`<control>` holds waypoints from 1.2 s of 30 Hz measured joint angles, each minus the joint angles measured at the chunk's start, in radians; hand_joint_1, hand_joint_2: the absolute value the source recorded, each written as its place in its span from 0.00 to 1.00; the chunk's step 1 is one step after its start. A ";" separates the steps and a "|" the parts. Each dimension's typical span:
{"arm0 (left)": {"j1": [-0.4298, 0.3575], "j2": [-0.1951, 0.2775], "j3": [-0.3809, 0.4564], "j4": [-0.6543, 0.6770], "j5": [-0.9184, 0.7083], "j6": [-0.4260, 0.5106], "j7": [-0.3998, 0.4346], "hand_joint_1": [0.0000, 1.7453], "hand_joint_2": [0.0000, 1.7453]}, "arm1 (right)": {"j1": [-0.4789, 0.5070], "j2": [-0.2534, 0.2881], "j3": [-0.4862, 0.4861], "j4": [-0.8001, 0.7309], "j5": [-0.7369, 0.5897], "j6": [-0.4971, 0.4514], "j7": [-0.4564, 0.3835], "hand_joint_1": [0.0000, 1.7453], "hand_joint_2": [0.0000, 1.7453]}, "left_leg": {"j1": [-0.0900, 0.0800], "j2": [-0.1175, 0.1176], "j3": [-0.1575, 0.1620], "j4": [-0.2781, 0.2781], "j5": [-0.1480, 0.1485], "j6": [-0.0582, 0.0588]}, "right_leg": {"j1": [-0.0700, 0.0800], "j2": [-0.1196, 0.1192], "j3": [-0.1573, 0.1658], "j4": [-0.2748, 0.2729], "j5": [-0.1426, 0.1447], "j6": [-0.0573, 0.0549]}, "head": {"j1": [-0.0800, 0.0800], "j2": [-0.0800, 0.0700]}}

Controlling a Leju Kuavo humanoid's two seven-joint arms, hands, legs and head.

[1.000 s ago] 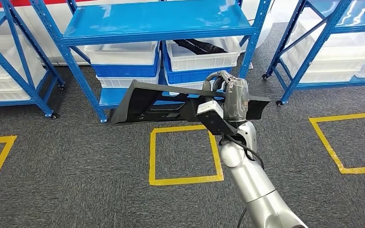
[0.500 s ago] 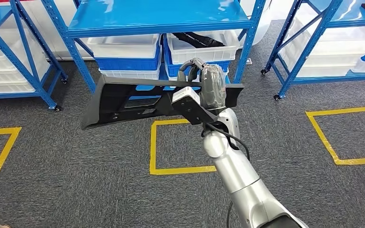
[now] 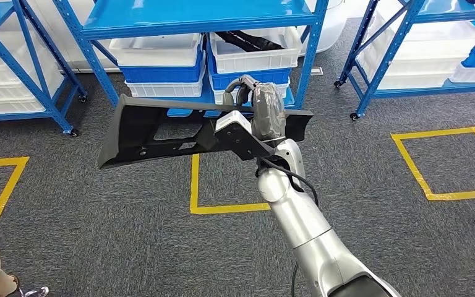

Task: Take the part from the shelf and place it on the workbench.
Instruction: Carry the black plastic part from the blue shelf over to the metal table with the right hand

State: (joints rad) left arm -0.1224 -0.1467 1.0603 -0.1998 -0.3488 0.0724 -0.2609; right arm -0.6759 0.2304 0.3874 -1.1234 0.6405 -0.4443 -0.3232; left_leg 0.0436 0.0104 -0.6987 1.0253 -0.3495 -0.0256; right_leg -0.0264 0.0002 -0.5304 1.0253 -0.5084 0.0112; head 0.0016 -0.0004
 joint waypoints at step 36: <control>0.003 -0.010 0.071 0.001 0.053 0.031 -0.012 0.00 1.00 | -0.069 0.072 -0.017 0.123 -0.109 0.105 -0.069 1.00 1.00 | -0.035 0.044 0.065 -0.016 -0.047 0.075 | 0.011 -0.004 -0.160 0.231 -0.045 0.018 | -0.002 0.000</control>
State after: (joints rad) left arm -0.1189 -0.1567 1.1316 -0.1987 -0.2955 0.1029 -0.2730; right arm -0.7448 0.3025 0.3701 -1.0008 0.5319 -0.3392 -0.3924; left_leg 0.0082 0.0541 -0.6333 1.0094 -0.3962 0.0495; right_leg -0.0157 -0.0037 -0.6904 1.2560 -0.5538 0.0293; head -0.0003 -0.0004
